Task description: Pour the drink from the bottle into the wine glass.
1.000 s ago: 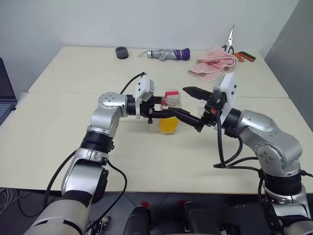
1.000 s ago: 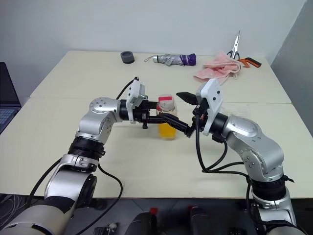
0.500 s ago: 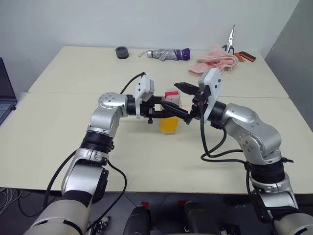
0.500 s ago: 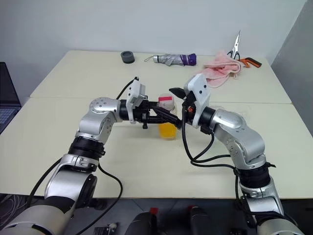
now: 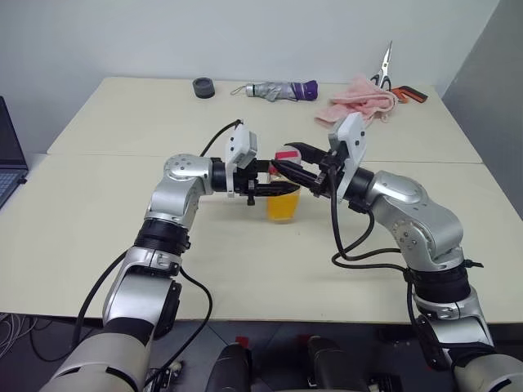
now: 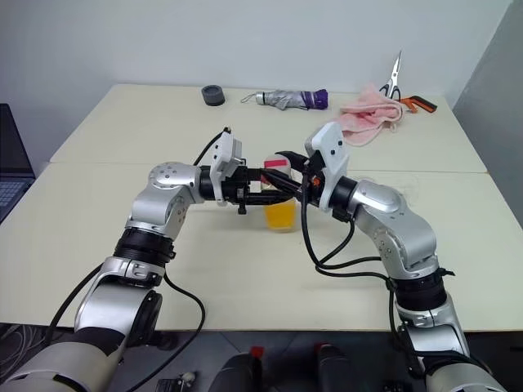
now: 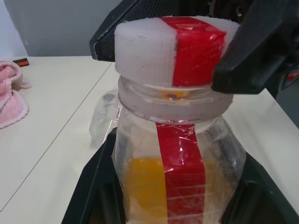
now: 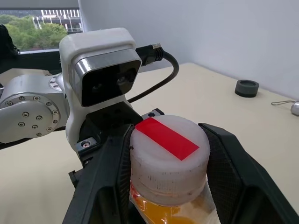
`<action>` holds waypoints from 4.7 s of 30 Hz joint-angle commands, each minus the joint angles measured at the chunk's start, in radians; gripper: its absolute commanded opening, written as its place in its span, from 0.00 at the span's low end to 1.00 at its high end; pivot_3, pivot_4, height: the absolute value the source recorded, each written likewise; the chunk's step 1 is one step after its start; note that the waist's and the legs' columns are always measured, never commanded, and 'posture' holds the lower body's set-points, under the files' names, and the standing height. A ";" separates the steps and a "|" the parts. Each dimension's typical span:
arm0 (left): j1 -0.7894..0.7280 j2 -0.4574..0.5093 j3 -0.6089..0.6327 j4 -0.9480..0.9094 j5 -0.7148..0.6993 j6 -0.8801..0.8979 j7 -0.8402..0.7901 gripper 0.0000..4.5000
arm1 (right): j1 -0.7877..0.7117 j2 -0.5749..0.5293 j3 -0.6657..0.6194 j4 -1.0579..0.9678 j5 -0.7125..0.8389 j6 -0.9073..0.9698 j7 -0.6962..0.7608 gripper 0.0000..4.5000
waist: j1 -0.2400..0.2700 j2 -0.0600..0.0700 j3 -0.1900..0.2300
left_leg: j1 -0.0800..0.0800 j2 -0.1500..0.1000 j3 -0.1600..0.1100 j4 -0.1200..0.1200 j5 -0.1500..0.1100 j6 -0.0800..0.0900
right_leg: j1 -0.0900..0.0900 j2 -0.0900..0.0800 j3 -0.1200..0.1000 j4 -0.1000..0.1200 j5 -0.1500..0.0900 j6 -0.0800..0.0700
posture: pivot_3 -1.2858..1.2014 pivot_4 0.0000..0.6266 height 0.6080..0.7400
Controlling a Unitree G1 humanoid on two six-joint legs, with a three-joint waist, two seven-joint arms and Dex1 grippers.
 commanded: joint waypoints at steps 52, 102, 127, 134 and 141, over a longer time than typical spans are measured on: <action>0.105 0.165 0.266 -0.086 -0.017 0.028 0.339 0.41 | 0.527 -0.345 -0.259 -0.045 -0.129 -0.191 0.050 1.00 | -0.023 0.001 0.000 | 0.003 0.001 0.002 0.000 0.000 0.000 | 0.002 0.002 0.003 0.000 0.000 0.000 | 0.52 0.24 1.00; 0.215 0.180 0.403 0.203 0.042 -0.232 0.841 0.99 | -0.050 0.148 0.216 0.098 -0.246 -0.013 0.038 1.00 | 0.001 0.000 0.000 | 0.000 0.001 -0.003 0.000 0.000 0.000 | 0.000 -0.005 -0.003 0.001 0.000 0.000 | 0.52 0.24 1.00; 0.780 0.082 0.269 -0.663 -0.054 -0.006 0.821 0.99 | 0.405 -0.195 -0.052 -0.313 -0.244 -0.082 0.046 1.00 | 0.007 -0.001 0.000 | 0.002 0.002 -0.004 0.000 0.000 0.000 | 0.004 -0.005 -0.003 0.000 0.000 0.000 | 0.52 0.24 1.00; 0.673 0.229 0.099 -0.707 -0.124 0.127 0.471 0.99 | 0.453 -0.408 -0.104 -0.142 -0.449 -0.244 -0.002 1.00 | 0.000 -0.001 0.000 | 0.005 0.000 0.000 0.000 0.000 0.000 | 0.005 0.000 -0.001 0.000 0.000 0.001 | 0.52 0.24 1.00; 0.555 0.280 -0.009 -0.654 -0.106 0.119 0.256 0.99 | 0.312 -0.512 0.116 0.202 -0.920 -0.487 -0.200 1.00 | -0.013 -0.001 0.000 | 0.007 0.001 0.005 -0.002 0.000 0.000 | 0.004 0.001 0.004 0.000 0.000 0.001 | 0.52 0.24 1.00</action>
